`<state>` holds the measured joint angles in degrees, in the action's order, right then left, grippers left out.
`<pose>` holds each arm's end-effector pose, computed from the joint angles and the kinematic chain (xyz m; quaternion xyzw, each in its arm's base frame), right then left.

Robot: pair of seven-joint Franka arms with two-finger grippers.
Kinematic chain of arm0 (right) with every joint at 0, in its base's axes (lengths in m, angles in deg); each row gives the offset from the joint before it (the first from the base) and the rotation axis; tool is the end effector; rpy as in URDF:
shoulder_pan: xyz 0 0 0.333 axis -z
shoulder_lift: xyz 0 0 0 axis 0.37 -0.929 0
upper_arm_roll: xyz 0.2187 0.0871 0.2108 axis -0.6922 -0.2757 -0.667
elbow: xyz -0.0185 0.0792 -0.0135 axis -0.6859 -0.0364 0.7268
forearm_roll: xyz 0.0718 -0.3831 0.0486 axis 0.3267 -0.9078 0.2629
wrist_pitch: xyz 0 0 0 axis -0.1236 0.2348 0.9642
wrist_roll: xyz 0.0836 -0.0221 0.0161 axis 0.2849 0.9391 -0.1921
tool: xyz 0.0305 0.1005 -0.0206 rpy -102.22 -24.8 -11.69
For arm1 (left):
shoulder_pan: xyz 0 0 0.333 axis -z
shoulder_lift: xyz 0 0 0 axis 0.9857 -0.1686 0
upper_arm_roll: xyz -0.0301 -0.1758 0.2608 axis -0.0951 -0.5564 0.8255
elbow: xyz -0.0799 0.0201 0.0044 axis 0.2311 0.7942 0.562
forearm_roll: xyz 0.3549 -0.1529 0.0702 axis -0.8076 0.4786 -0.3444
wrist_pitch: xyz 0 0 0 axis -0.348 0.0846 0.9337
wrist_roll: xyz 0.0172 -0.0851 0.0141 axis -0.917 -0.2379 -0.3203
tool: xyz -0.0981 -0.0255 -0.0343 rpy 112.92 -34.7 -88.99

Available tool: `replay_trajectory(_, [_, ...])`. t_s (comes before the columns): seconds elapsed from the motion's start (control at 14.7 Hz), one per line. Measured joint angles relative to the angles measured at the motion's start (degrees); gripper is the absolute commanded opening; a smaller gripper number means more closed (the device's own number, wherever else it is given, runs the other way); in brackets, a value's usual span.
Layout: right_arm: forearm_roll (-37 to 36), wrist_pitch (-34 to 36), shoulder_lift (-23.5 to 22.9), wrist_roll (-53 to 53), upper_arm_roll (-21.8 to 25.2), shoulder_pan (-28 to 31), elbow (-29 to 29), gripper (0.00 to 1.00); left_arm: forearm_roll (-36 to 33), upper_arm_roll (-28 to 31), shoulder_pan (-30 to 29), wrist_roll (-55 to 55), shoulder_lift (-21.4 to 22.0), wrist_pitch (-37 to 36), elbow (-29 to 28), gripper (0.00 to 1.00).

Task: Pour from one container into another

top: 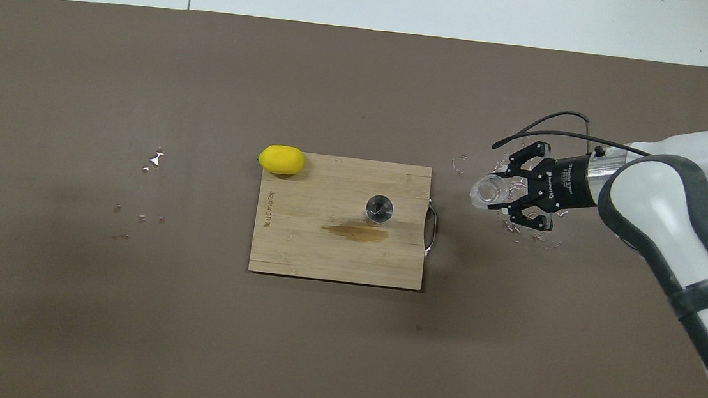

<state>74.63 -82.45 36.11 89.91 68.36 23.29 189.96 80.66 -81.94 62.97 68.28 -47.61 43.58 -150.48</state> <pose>0.5989 0.1039 0.4000 -0.7005 0.6554 0.2014 0.1980 0.5809 0.1649 0.5028 0.7784 -0.5858 0.0797 0.2111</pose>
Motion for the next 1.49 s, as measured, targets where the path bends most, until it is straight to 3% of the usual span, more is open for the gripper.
replay_trajectory(0.41, [-17.42,-2.41,-0.89,19.97,-0.16,-12.14,-5.49,0.00,-5.65,-0.40,10.09,-26.60,1.40,-0.19,3.36,1.00])
replay_trajectory(0.81, [-26.64,-1.49,-1.65,22.86,-0.13,-17.22,-7.93,0.00,-12.08,-0.75,12.46,-64.35,7.90,-1.27,3.31,1.00])
replay_trajectory(1.02, [-32.89,-0.53,-1.67,23.20,-0.14,-19.37,-8.44,0.00,-14.19,-0.26,12.35,-73.02,8.65,-1.46,2.92,1.00])
replay_trajectory(1.49, [-43.49,0.31,-1.75,23.20,-0.17,-22.89,-8.57,0.00,-18.14,0.27,11.80,-79.03,12.02,-1.50,2.93,1.00])
